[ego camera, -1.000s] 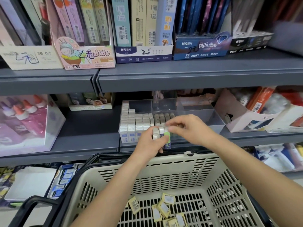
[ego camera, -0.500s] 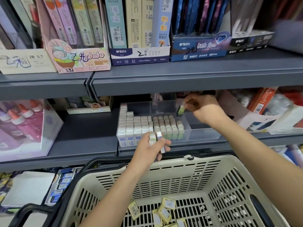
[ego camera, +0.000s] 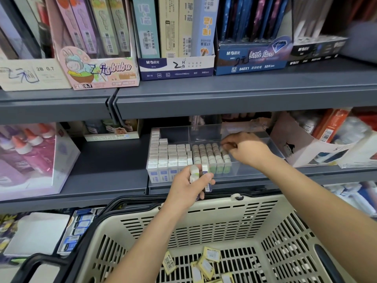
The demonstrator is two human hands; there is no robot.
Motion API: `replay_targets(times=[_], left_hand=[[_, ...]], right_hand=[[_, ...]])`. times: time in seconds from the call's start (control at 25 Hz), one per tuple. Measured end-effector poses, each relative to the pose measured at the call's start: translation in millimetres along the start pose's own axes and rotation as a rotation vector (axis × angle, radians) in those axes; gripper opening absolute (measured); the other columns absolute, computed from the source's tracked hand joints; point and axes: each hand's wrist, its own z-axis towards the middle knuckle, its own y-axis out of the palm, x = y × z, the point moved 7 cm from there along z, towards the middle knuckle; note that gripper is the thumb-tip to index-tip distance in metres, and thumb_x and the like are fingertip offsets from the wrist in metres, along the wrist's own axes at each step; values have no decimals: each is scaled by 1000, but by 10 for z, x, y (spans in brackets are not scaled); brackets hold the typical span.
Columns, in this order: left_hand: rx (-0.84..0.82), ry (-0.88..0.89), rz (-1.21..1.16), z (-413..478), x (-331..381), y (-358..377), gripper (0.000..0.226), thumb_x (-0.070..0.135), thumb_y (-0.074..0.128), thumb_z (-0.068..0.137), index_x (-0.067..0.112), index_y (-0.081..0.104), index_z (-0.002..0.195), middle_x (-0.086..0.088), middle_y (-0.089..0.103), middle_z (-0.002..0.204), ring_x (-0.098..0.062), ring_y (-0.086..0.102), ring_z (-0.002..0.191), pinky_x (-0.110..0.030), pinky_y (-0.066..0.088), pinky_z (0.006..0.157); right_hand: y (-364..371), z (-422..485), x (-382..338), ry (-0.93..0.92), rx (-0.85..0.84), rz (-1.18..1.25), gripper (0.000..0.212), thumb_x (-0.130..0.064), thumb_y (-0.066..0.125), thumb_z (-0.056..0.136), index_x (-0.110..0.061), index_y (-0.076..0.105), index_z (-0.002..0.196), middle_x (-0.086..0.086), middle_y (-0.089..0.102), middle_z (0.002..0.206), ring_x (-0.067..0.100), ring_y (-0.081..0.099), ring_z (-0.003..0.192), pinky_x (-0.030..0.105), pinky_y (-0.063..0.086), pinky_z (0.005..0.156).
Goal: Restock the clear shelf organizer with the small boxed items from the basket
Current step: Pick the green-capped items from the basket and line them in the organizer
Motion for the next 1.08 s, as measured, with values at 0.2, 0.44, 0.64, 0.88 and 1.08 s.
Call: replay_targets(times=[0.2,0.44,0.64,0.88,1.08], left_hand=[[-18,-19,-87,-12,22,31,13,5,54,92,15,58,100,2,74,81,-12,69,74,-18,38,42],[-16,3,-69,-14,49,31,11,6,53,93,13,61,96,-7,70,92,-15,69,85,-20,45,44],[8,36,-138,-13,25,-6,11,11,47,96,13,56,91,2,70,81,-16,70,89,-25,53,49],[13,27,-73,2,42,-9,23,22,50,93,43,59,95,5,59,63,-13,65,69,-27,49,44],[12,14,-53,25,8,-6,14,18,50,93,29,55,99,4,51,57,-11,49,55,-22,33,39]], right_hand=[[-67,-390,-441,-258,-1,246,23,-24,53,92,-24,68,109,-5,69,108,10,59,94,20,40,82],[19,-543,-491,-237,-81,382,8,-25,64,85,-25,67,92,-7,65,84,11,60,79,21,43,72],[-474,-267,-111,-93,166,588,18,-19,67,82,-36,64,78,-16,67,78,7,63,78,23,48,79],[-352,40,65,14,170,170,10,-30,57,89,-33,62,97,-4,68,97,20,58,84,34,50,82],[-175,109,107,19,170,119,10,-33,56,88,-36,61,96,-8,66,94,19,55,79,28,44,71]])
